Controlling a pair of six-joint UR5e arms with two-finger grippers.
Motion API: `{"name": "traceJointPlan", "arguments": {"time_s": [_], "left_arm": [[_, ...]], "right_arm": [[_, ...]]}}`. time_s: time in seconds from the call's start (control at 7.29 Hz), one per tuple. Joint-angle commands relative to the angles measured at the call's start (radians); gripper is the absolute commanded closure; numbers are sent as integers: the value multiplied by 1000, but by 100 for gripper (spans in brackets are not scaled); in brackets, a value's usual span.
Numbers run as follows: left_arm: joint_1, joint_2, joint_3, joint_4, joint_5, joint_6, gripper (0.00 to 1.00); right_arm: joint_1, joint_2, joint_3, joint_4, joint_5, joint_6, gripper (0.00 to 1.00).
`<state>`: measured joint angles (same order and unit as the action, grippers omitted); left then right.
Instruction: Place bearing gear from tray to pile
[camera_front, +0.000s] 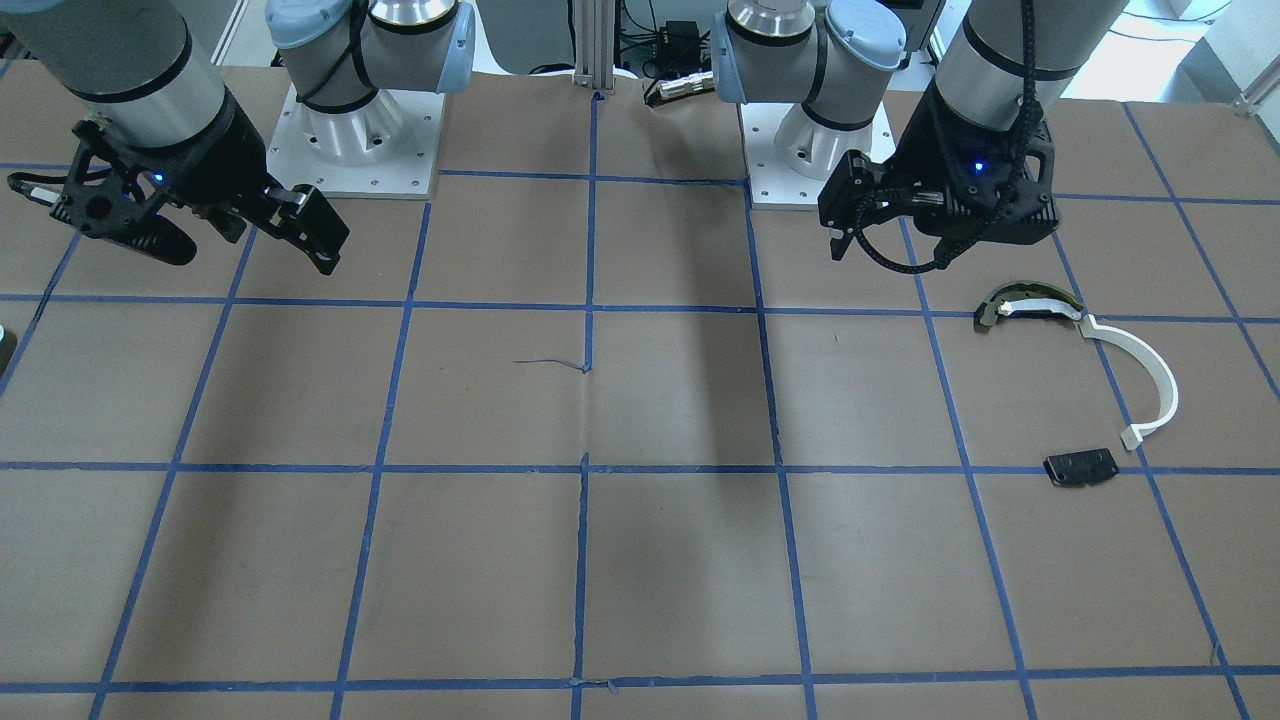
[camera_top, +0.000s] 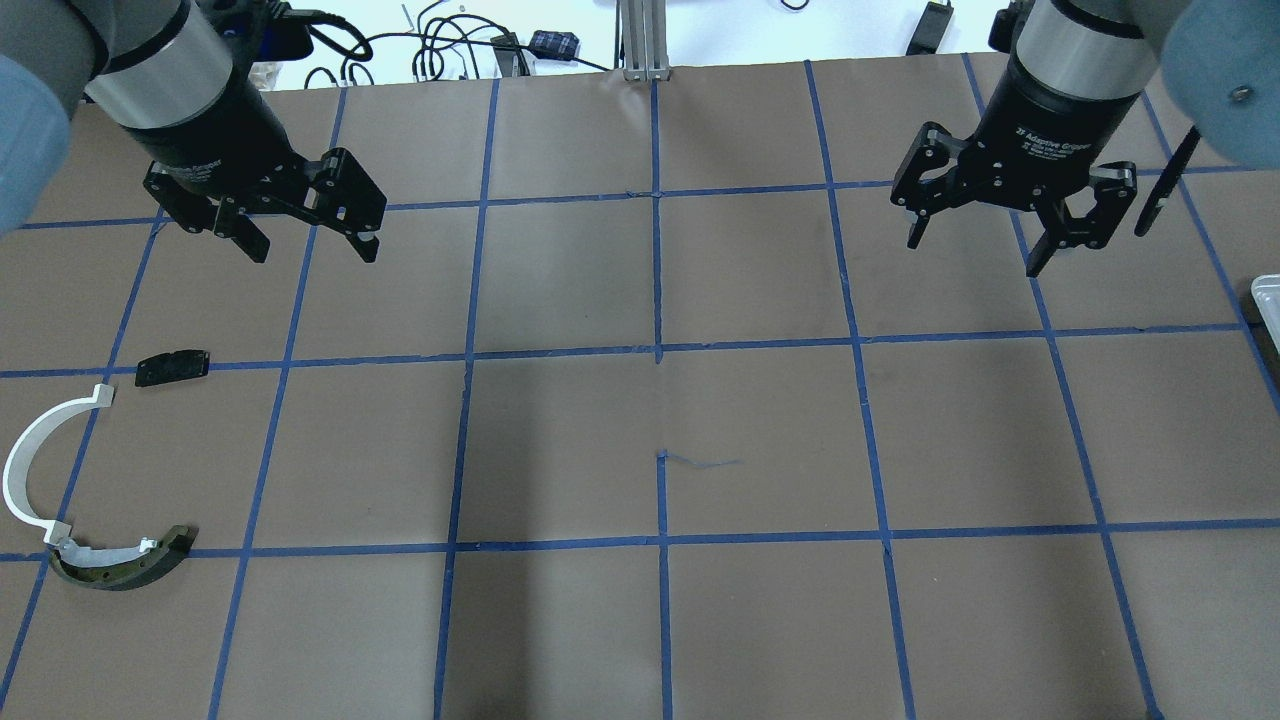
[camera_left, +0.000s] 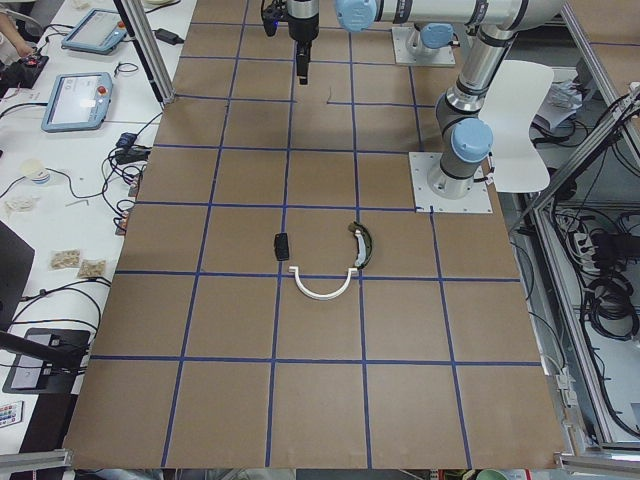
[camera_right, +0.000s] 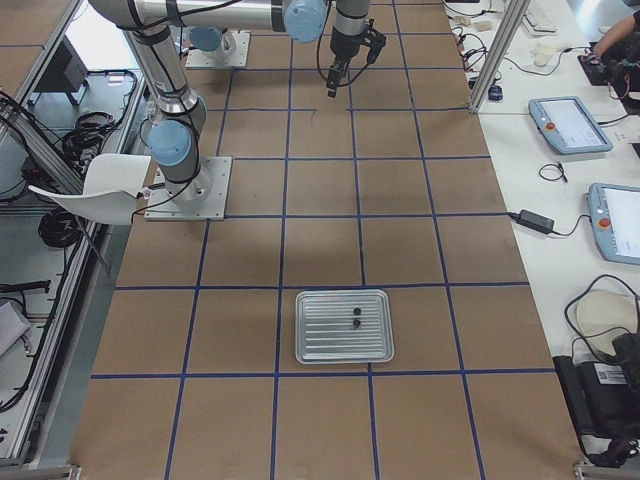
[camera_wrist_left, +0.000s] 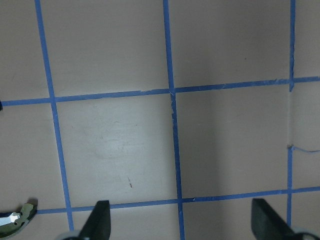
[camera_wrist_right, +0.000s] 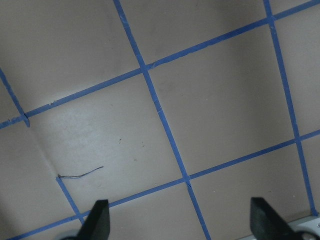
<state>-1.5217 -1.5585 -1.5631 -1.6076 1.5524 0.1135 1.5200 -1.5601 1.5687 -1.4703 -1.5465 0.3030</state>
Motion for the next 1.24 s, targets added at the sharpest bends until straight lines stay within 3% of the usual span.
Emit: {"name": "traceJointPlan", "arguments": {"time_s": [0.0, 0.27, 0.55, 0.96, 1.1], "left_arm": [[0, 0, 0, 0, 0, 0, 0], [0, 0, 0, 0, 0, 0, 0], [0, 0, -2, 0, 0, 0, 0], [0, 6, -2, 2, 0, 0, 0], [0, 6, 0, 2, -1, 0, 0]], "right_arm": [[5, -6, 2, 1, 0, 2, 0], [-24, 3, 4, -4, -16, -28, 0], [-180, 6, 2, 4, 35, -115, 0], [-473, 57, 4, -28, 0, -711, 0], [-550, 104, 4, -115, -94, -845, 0]]}}
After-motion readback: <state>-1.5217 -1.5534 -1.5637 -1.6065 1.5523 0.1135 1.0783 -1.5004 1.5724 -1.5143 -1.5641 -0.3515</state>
